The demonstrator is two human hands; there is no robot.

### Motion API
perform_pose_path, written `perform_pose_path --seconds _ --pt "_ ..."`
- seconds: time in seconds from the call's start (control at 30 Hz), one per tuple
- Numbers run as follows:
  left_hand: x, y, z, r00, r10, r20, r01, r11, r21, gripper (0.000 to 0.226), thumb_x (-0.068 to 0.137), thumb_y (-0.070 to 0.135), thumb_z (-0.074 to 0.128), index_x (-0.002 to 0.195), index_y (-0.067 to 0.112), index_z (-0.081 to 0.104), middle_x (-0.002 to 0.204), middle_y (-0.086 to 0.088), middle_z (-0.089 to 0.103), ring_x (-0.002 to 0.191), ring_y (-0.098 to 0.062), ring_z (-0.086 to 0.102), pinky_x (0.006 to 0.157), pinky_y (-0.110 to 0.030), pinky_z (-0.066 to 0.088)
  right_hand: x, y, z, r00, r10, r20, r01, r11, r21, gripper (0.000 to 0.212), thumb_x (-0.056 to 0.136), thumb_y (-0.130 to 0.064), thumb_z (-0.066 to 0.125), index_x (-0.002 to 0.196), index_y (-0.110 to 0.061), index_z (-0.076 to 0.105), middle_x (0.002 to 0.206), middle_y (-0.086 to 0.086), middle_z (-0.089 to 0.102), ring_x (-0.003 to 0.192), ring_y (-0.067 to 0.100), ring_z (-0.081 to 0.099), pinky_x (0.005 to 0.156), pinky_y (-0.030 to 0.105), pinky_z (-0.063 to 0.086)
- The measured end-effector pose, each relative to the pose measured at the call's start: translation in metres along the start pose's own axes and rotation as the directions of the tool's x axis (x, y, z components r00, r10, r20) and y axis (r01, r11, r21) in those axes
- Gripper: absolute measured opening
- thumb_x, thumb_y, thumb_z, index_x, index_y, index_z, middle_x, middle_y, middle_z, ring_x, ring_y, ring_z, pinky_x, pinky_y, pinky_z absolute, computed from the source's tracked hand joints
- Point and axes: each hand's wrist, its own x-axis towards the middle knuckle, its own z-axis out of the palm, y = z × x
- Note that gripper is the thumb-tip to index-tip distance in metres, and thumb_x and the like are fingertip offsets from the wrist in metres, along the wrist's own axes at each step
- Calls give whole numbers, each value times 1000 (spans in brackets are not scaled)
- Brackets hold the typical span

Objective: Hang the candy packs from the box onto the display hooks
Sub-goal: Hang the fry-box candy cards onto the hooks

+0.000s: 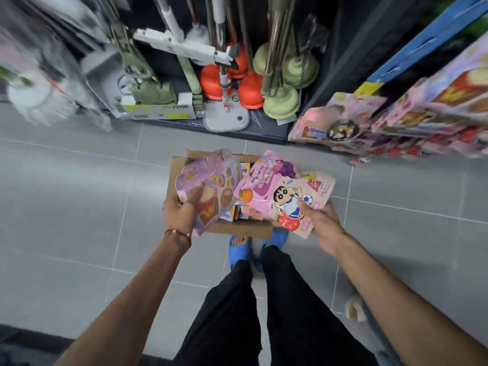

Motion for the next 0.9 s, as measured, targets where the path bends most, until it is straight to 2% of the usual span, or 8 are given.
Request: perform_pose_path --seconds 0.07,0.17,0.23,0.43,0.57,0.7,0.8,0.9 --pt "-13 20 -2 999 33 28 -32 999 -23 15 92 17 73 104 7 70 77 3 75 63 -4 72 55 -21 57 -26 -4 -6 1000 6 4 -6 996 91 48 91 -10 74 135 -11 55 123 10 74 105 26 74 81 39 62" --pt "-28 49 -5 994 49 95 -45 998 -38 17 91 17 74 104 6 72 78 5 78 71 -9 75 67 -31 64 -64 -8 -12 1000 13 11 -16 972 233 43 91 -6 71 132 -11 62 123 13 73 110 32 71 95 46 56" --pt "-37 67 -6 988 66 142 -62 998 -33 21 91 18 75 106 3 72 82 1 78 71 -10 75 70 -33 65 -90 -13 -11 999 -22 47 7 951 309 37 92 0 65 127 -10 65 121 15 74 108 34 71 97 48 55" --pt "-68 114 6 957 164 241 -179 983 44 18 94 27 72 85 11 70 64 12 74 60 -2 72 51 -18 56 -142 -34 -1 989 -107 102 52 898 436 37 90 1 62 127 -2 65 125 22 70 106 36 71 89 47 61" --pt "-81 141 13 940 177 292 -212 973 93 37 86 50 76 94 14 73 79 5 79 78 -15 77 69 -34 61 -162 -57 -5 990 -120 68 73 875 478 32 92 -1 59 123 2 68 118 25 72 100 40 71 93 54 55" --pt "-101 166 28 908 236 345 -262 965 28 26 92 32 72 92 6 71 76 1 77 70 -14 75 56 -26 58 -170 -79 -19 986 -165 23 130 850 510 32 94 -20 67 125 -13 68 119 16 74 106 35 72 88 49 60" --pt "-116 184 48 895 261 362 -274 962 -17 19 92 31 73 93 11 72 85 -3 78 77 -18 77 63 -32 62 -173 -93 -35 983 -178 -46 177 856 486 37 89 -27 75 124 -15 70 117 14 75 108 36 72 95 53 57" --pt "-136 200 76 887 291 359 -275 957 -96 11 93 21 72 96 10 70 87 -5 76 69 -12 75 59 -28 61 -175 -110 -58 977 -195 -87 213 843 494 40 86 -29 79 124 -17 70 114 13 76 108 37 72 101 59 52"
